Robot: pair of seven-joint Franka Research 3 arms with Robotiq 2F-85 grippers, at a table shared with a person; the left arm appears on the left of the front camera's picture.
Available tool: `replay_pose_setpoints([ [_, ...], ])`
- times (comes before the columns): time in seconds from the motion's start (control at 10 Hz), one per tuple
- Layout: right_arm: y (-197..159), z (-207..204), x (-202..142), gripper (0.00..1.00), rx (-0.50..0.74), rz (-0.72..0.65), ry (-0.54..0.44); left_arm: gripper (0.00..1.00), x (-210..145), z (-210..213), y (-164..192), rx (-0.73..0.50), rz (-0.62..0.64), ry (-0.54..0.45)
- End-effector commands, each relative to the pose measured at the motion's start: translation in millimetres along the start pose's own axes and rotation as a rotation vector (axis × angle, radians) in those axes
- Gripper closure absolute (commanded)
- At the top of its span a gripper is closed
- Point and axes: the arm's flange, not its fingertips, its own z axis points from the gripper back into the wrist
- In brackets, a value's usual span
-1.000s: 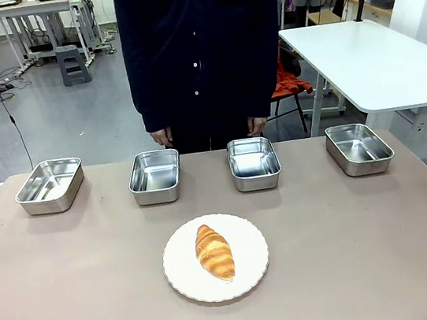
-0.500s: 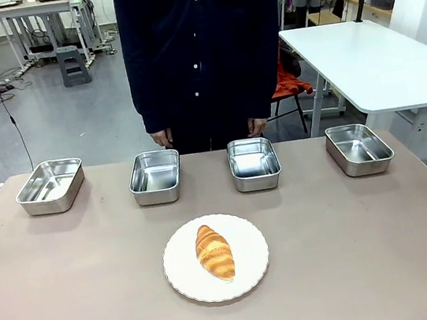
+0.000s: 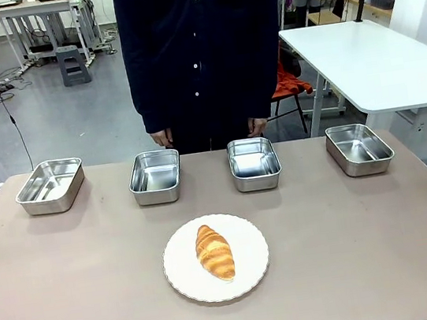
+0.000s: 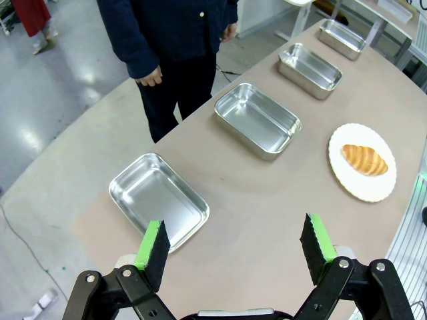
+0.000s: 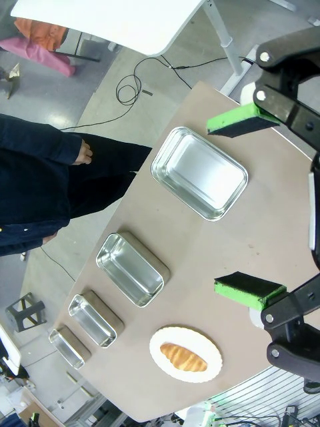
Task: Place the bread in the container.
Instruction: Place the Butter Roll into the Airtight Container indicated by the human.
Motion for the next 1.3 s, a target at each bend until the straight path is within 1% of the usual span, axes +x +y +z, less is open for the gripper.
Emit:
replay_pose_setpoints([
  [0.0, 2.4, 0.4, 0.4, 0.00, 0.003, 0.003, -0.019, 0.00, 0.0, 1.3, -0.1, 0.000, -0.002, -0.012],
  [1.2, 2.4, 0.4, 0.4, 0.00, 0.003, 0.003, -0.019, 0.00, 0.0, 1.3, -0.1, 0.000, -0.002, -0.012],
])
